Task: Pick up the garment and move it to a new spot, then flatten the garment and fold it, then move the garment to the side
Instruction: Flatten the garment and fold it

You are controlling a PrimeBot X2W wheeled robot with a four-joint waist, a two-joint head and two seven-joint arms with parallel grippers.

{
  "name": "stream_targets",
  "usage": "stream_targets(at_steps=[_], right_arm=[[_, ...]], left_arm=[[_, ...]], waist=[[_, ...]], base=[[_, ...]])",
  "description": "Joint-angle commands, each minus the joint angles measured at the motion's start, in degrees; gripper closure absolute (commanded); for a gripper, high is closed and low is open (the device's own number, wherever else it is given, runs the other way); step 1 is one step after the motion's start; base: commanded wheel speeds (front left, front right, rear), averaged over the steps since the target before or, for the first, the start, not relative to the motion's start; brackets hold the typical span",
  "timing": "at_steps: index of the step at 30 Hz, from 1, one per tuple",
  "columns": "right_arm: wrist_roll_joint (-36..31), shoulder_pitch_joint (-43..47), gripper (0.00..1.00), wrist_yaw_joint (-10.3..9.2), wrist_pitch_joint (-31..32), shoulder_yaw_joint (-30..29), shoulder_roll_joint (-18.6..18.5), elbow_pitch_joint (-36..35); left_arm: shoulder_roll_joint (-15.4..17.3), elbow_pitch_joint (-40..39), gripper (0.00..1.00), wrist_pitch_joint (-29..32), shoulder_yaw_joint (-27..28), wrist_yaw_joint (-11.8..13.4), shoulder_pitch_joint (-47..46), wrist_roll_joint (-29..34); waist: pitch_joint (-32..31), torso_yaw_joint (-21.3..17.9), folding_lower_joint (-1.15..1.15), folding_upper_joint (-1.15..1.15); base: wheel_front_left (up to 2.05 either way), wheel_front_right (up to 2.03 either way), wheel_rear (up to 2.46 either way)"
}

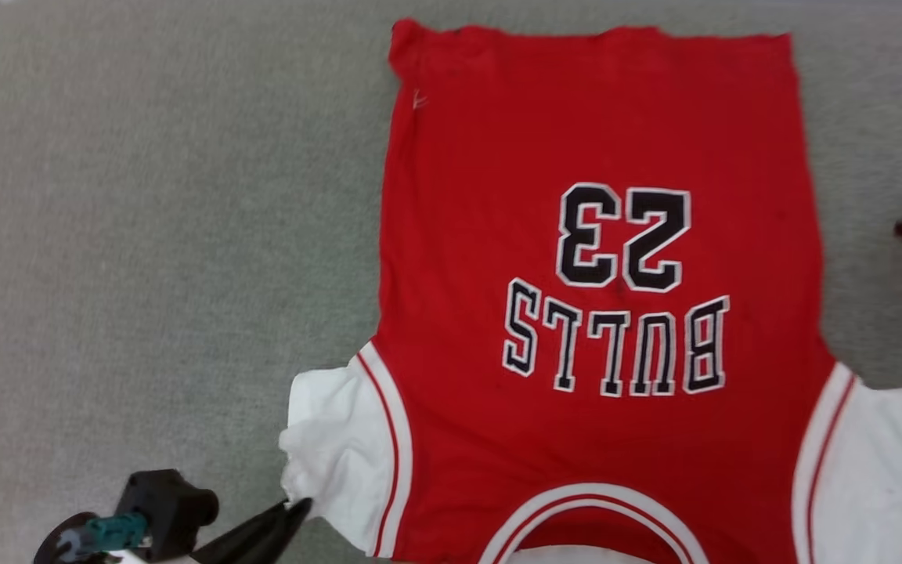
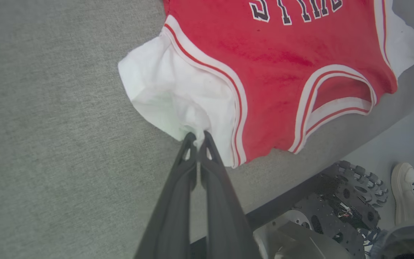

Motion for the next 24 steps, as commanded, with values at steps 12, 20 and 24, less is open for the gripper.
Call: stream_targets(at_steps=[12,20,24], right_arm=[[-16.5,-26.8,0.0,-0.02,7.0,2.4,-1.2,16.0],[-23.5,-34.2,0.0,-0.02,6.4,2.6,-2.7,23.0],[-25.8,-36.3,0.0,-0.02,6.8,2.0,-3.3,25.6]], left_arm=[[-4.7,0.1,1.0,1.0,-4.1,-4.6,-9.4,2.7],[-7.4,2.0,1.0,-0.2,-6.3,-7.0,-12.1,3.3],[-8.4,3.3,1.0,-0.8,-7.0,-7.9,-13.1,3.6]], waist=[[13.9,12.3,-0.01,0.0],[17.2,15.5,-0.01,0.0],[18.0,16.6,-0.01,0.0]], base=[[0.0,0.0,0.0],[0.0,0.0,0.0],[0.0,0.0,0.0]])
